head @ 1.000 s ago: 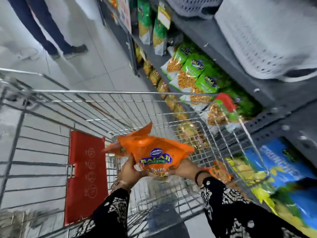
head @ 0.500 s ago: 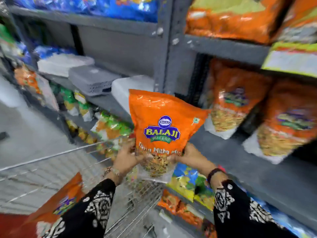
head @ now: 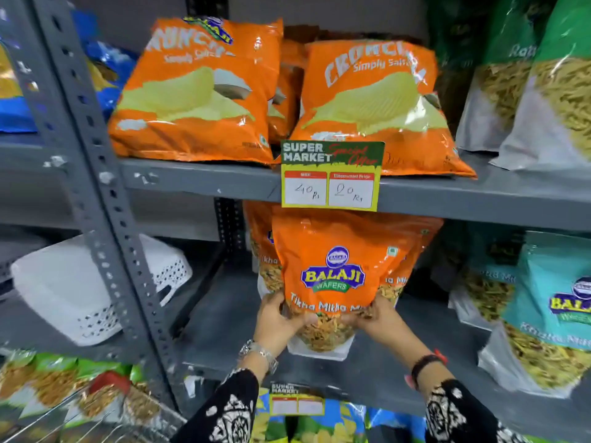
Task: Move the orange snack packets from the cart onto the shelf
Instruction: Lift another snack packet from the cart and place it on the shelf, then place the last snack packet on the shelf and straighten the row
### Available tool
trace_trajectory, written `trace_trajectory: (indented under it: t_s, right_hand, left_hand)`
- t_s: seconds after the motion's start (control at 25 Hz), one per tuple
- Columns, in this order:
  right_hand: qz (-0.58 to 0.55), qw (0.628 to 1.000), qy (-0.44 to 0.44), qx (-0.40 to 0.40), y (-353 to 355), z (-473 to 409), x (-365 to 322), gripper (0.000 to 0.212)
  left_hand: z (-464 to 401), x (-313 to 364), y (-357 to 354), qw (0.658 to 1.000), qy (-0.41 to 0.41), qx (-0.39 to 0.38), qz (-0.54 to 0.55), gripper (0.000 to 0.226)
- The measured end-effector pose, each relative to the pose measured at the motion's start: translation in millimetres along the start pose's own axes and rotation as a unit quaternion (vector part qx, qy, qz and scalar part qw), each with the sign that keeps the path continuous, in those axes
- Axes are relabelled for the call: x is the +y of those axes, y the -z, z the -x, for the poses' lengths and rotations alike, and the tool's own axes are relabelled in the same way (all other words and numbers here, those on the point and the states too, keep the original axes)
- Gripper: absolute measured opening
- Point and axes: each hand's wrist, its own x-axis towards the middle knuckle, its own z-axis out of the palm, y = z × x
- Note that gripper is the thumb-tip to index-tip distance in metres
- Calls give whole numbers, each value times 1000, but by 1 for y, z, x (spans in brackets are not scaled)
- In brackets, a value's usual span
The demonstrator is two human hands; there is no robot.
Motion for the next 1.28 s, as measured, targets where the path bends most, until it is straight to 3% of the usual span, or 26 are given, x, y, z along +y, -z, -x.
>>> trace_trajectory:
  t_s: [0.12,0.28,0.4,0.52,0.64,0.72,0.92,1.08,1.28]
  right_hand:
    - [10,999,-45,5,0,-16,27,58]
    - [-21,998,-53,21,-3,-24,45,56]
    - [-45,996,-40,58,-7,-20,50,64]
    - [-57,983,-20,175,-26,1,53,76]
    - [-45,968,10,246,-67,40,51,65]
    - [-2,979,69,191,-101,61,50,53]
    - [99,986,120,-68,-213,78,26,46]
    - [159,924,135,-320,-331,100,18,54]
    - [221,833,114,-494,-458,131,40,64]
  left_hand:
    - [-13,-19,-17,999,23,-30,-10,71]
    - [-20,-23,-23,999,13,-44,-2,121]
    - [-19,-24,-24,999,12,-45,-9,109]
    - [-8,-33,-19,1000,2,-11,-6,81]
    - [28,-47,8,999,1,43,-15,70]
    - [66,-67,37,995,5,85,-51,66]
    - [181,-135,144,969,125,172,-127,59]
    - [293,-199,220,916,256,263,-164,53]
    - [379,-268,267,842,435,279,-150,71]
